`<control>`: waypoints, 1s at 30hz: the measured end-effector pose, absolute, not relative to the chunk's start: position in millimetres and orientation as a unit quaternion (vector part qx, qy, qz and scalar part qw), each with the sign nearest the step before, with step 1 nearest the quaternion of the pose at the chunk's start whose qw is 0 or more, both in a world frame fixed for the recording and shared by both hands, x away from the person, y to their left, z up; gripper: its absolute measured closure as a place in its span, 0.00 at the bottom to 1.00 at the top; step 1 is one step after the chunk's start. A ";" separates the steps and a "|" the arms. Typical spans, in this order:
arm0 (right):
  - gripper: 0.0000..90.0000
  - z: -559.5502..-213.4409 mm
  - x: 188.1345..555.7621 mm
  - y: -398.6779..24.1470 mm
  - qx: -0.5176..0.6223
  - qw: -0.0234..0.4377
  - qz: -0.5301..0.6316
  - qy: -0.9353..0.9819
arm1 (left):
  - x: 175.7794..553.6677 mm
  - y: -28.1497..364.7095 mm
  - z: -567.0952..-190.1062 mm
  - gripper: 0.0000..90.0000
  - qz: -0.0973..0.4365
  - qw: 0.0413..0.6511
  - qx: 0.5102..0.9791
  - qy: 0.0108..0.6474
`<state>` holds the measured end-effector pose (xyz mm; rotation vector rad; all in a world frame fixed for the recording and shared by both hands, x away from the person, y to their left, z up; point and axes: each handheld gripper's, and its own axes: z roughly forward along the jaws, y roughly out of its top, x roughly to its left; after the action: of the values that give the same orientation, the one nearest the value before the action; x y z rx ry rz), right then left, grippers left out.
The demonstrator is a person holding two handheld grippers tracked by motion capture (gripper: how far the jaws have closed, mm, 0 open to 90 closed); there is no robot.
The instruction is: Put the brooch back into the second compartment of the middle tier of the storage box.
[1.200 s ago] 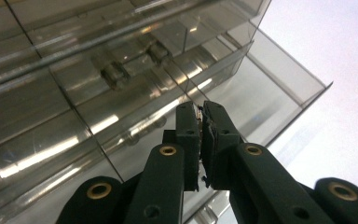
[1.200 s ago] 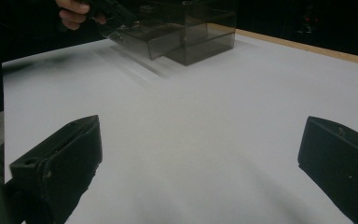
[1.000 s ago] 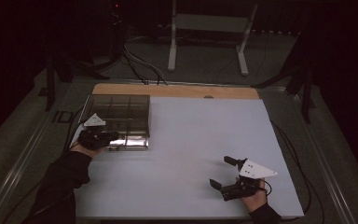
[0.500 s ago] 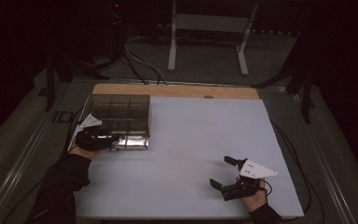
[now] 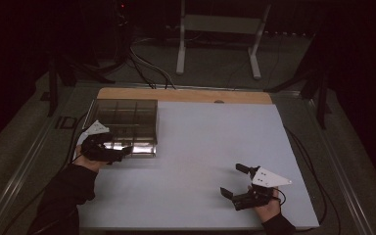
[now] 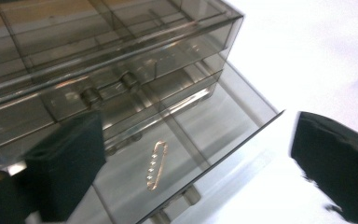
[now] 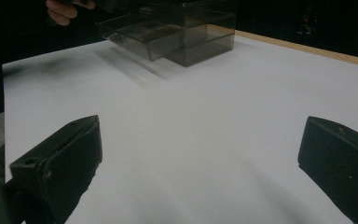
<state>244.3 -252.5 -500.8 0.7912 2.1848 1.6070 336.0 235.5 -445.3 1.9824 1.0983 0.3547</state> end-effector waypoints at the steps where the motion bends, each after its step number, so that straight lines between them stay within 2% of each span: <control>1: 0.00 -500.8 244.4 -252.3 0.277 0.158 0.561 0.764 | 335.2 234.4 -444.3 0.04 0.138 0.413 0.793 0.427; 6: 0.00 -500.7 243.8 -251.4 0.275 0.158 0.561 0.765 | 331.5 230.2 -437.6 0.01 0.125 0.436 0.791 0.411; 14: 0.00 -500.9 244.2 -251.5 0.275 0.157 0.561 0.765 | 325.5 218.0 -436.1 0.00 0.110 0.446 0.805 0.376; 22: 0.00 -500.8 244.3 -251.4 0.276 0.156 0.562 0.764 | 322.8 210.1 -432.6 0.00 0.105 0.474 0.800 0.352; 30: 0.00 -501.3 244.9 -251.0 0.276 0.154 0.562 0.765 | 316.9 197.1 -431.5 0.00 0.105 0.472 0.810 0.332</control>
<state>244.9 -251.0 -501.3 0.7909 2.1913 1.6093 316.9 197.1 -431.5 1.9836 0.8132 0.2570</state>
